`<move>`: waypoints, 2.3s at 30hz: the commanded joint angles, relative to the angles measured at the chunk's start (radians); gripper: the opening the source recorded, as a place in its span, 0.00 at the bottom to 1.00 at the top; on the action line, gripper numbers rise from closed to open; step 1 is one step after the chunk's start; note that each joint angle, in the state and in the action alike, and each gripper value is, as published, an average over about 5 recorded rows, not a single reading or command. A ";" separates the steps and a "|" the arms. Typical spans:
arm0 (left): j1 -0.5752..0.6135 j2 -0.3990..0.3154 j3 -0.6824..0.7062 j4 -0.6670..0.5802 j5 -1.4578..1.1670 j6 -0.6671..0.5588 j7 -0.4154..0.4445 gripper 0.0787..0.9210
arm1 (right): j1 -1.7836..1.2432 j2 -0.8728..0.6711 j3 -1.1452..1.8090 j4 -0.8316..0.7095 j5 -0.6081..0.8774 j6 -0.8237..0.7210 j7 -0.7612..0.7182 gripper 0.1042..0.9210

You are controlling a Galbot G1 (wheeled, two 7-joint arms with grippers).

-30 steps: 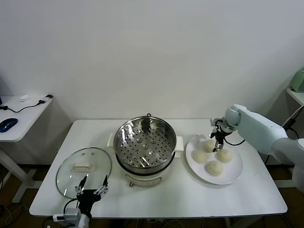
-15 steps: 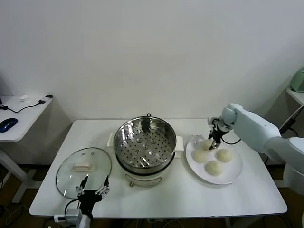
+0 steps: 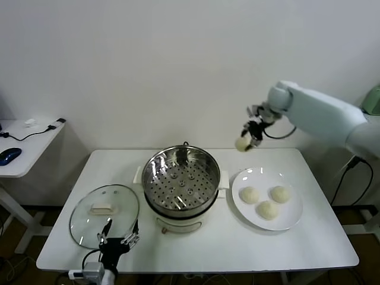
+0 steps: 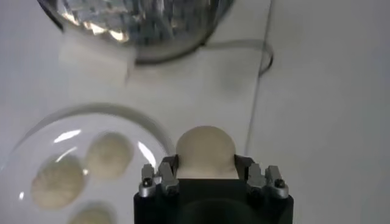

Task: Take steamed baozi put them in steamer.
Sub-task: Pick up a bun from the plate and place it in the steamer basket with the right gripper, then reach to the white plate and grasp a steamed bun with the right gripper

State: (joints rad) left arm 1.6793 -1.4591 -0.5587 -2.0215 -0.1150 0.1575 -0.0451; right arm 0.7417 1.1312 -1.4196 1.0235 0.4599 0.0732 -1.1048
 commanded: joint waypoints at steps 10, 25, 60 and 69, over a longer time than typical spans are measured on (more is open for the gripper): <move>0.012 0.004 -0.006 -0.006 -0.004 -0.009 -0.002 0.88 | -0.092 0.262 -0.032 0.015 -0.356 0.583 0.018 0.64; 0.014 0.008 -0.004 0.001 -0.004 -0.009 -0.004 0.88 | -0.286 0.345 0.119 -0.273 -0.624 0.682 0.076 0.64; 0.022 0.012 -0.004 -0.038 -0.033 0.003 -0.004 0.88 | 0.274 -0.222 -0.476 0.190 0.187 0.018 0.027 0.88; 0.018 0.008 -0.003 -0.037 -0.033 0.002 -0.004 0.88 | 0.103 -0.366 -0.490 0.377 0.257 -0.355 0.245 0.88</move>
State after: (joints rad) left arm 1.6968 -1.4505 -0.5627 -2.0580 -0.1467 0.1592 -0.0498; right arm 0.8651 0.9791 -1.7838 1.1823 0.5634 0.1113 -1.0128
